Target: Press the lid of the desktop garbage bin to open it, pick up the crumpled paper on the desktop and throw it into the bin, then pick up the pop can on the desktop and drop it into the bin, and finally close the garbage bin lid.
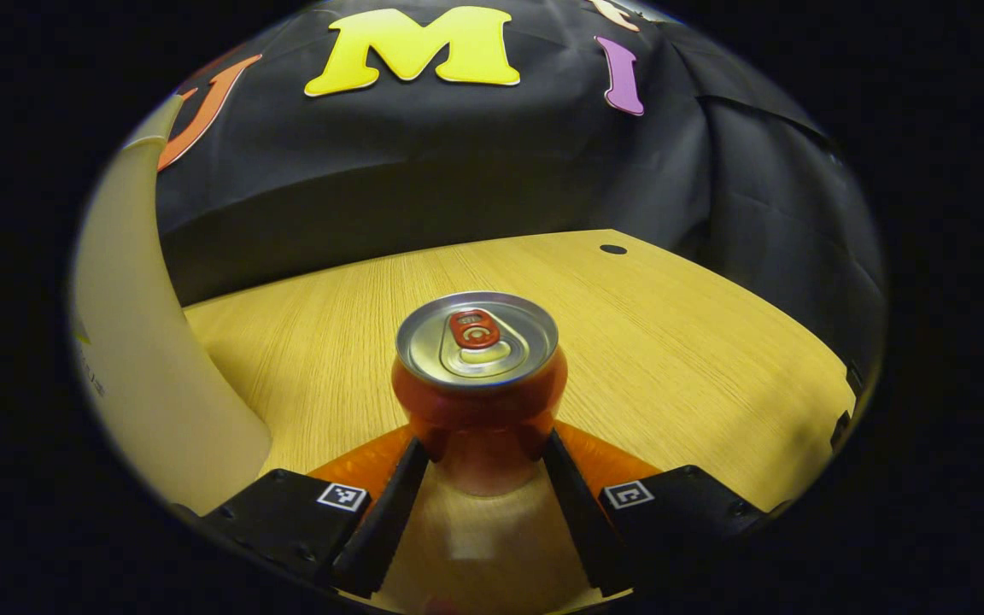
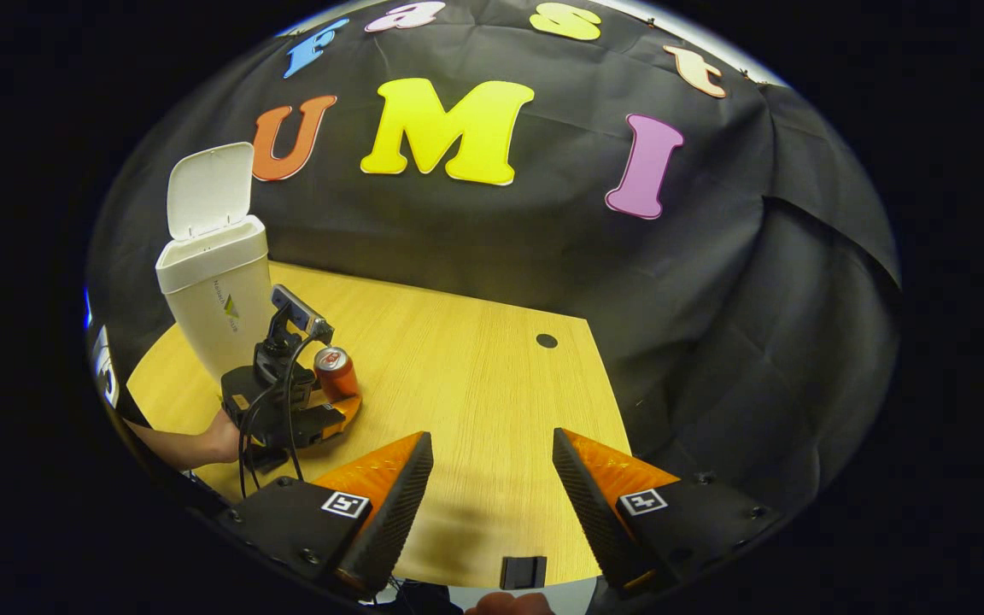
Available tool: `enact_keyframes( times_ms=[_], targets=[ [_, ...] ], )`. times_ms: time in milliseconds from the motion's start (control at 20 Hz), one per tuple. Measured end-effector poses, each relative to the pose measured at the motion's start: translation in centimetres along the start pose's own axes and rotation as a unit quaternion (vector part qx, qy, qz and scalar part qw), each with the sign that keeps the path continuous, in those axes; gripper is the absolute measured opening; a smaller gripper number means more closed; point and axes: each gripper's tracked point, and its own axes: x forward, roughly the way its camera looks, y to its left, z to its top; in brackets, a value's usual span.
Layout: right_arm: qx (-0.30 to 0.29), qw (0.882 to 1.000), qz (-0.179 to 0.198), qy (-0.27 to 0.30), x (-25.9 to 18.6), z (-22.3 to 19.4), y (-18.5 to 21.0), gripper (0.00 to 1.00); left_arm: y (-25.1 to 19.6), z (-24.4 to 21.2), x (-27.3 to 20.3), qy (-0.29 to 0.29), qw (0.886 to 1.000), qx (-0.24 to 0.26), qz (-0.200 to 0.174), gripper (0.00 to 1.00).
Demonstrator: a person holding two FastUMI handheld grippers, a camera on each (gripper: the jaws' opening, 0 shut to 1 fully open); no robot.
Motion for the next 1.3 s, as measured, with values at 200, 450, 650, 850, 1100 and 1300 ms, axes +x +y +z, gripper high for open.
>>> enact_keyframes(
  times_ms=[200,450,650,850,1100,1300],
  targets=[
    [0.008,1.000,0.002,-0.009,-0.4,0.2,0.2,0.90,-0.2,2.2,-1.7,-0.012,1.000,-0.016,-0.007,0.85],
    [0.032,0.999,0.008,-0.040,-1.4,1.0,0.2,0.90,0.0,8.1,-6.2,-0.053,0.998,-0.032,0.006,0.84],
    [0.062,0.996,0.018,-0.057,-1.8,1.4,0.1,0.90,0.5,14.7,-10.3,-0.096,0.994,-0.044,0.021,0.85],
    [0.072,0.995,0.032,-0.067,-2.2,1.2,0.0,0.90,2.0,22.8,-14.7,-0.168,0.985,-0.006,0.049,0.84],
    [0.090,0.992,0.049,-0.079,-2.0,1.7,0.1,0.90,6.1,28.5,-19.1,-0.217,0.972,-0.025,0.089,0.84],
    [0.092,0.989,0.070,-0.092,-1.4,3.3,1.3,0.90,12.4,28.7,-22.1,-0.215,0.963,-0.034,0.161,0.84]
  ],
)
